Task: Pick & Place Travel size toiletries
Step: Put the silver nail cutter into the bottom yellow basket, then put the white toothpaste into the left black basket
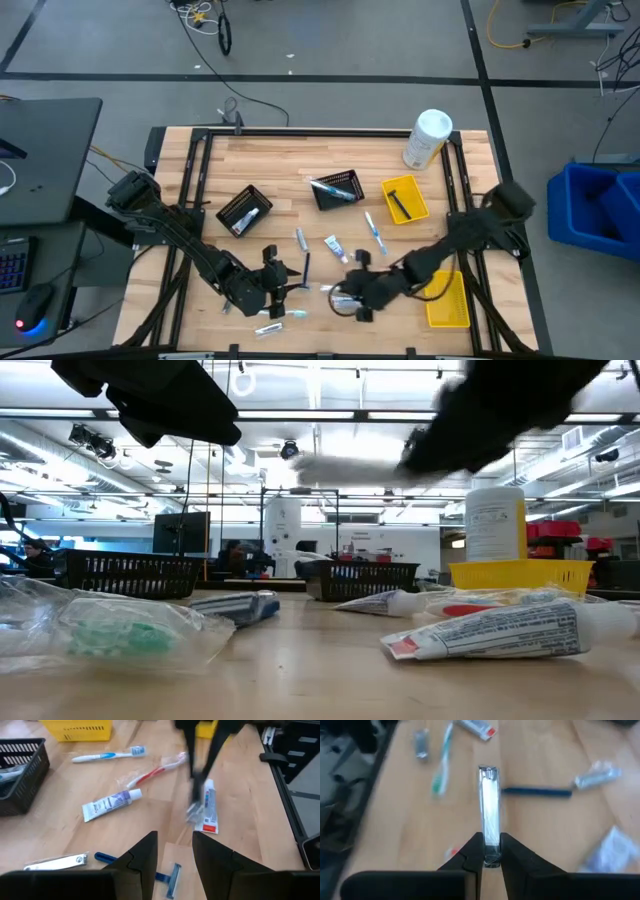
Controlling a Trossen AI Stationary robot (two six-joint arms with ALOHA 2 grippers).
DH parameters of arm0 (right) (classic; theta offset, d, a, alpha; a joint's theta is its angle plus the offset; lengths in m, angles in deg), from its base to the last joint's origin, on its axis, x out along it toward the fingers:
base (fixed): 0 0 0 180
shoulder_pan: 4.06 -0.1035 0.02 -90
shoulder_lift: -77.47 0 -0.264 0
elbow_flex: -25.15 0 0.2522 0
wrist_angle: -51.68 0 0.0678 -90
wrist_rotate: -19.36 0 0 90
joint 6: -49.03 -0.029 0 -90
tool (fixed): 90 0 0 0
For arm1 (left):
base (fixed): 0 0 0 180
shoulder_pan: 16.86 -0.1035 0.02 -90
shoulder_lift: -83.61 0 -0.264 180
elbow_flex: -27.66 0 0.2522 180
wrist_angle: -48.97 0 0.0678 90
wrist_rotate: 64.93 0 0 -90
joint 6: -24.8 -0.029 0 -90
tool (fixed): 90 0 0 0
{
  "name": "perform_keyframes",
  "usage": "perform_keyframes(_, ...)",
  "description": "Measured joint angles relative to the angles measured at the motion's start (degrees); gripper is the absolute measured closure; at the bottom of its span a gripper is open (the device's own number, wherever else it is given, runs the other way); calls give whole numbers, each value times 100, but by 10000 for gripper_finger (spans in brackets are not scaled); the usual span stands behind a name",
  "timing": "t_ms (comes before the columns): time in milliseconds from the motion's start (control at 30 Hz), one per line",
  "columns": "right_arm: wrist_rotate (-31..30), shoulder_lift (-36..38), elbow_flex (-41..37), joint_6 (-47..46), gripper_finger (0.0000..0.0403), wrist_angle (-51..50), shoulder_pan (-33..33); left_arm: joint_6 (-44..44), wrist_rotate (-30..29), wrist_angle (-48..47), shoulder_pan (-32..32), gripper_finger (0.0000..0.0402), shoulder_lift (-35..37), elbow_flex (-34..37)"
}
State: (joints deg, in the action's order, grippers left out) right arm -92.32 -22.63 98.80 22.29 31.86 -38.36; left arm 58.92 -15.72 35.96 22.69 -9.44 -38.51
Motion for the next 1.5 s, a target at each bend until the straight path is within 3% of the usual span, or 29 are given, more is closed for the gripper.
perform_keyframes(100,384,621,-1,-950,350,-920,-329,1,11,-2,0,271,0,2)
perform_keyframes(300,455,1903,3,-3190,350,-2355,-1221,12,87,2,2,271,0,2)
perform_keyframes(400,912,2306,6,-4531,350,-3336,-1680,17,87,2,0,271,0,2)
perform_keyframes(600,2185,2347,6,-7004,350,-5074,-2515,105,95,2,0,271,0,2)
perform_keyframes(833,2018,2200,-398,-8806,350,-5568,-3128,227,95,3,0,271,0,2)
perform_keyframes(967,2064,1961,-885,-9075,350,-5275,-3174,246,97,2,0,271,0,2)
perform_keyframes(1167,2082,1834,-1219,-8766,344,-4786,-3130,271,160,2,0,271,0,2)
perform_keyframes(1500,2497,1877,-1234,-8487,249,-4746,-3090,362,154,4,0,271,0,2)
